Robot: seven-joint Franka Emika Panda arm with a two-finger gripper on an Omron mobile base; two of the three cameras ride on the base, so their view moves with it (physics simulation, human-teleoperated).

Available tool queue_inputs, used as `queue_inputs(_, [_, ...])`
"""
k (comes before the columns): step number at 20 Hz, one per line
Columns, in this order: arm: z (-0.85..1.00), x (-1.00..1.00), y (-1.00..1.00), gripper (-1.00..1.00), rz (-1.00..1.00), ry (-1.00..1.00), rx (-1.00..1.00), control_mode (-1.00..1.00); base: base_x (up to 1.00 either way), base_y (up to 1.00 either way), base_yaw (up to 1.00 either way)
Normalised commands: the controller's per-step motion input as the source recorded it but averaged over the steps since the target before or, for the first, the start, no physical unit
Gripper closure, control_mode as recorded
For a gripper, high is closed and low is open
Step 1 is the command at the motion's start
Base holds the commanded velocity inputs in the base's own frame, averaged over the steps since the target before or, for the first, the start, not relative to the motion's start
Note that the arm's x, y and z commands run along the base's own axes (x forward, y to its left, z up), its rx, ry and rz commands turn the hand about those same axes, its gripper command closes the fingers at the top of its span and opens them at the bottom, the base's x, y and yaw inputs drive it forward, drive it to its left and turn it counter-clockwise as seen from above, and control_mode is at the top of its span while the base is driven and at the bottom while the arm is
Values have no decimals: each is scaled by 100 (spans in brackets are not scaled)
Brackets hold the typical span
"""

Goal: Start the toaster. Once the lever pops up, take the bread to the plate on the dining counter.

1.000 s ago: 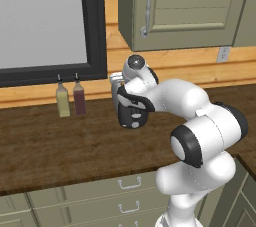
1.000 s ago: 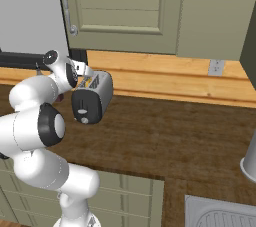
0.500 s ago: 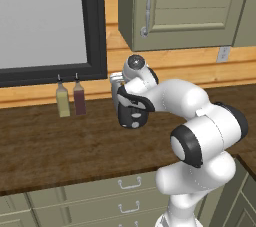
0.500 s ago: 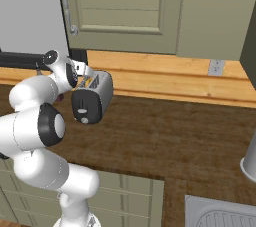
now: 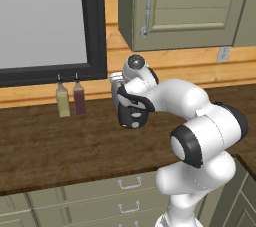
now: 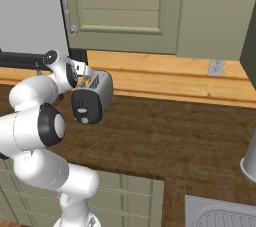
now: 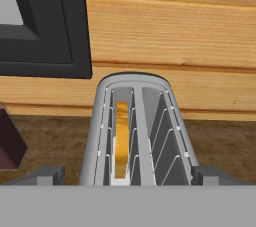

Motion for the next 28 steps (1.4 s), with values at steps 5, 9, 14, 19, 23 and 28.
queue_inputs(5, [0,0,0,-100,0,0,0,-100,0,0,0])
queue_inputs(9, [0,0,0,-100,0,0,0,-100,0,0,0])
queue_inputs(14, [0,0,0,-100,0,0,0,-100,0,0,0])
queue_inputs(19, [0,0,0,-100,0,0,0,-100,0,0,0])
queue_inputs(23, [0,0,0,-100,0,0,0,-100,0,0,0])
queue_inputs(28, [0,0,0,-100,0,0,0,-100,0,0,0])
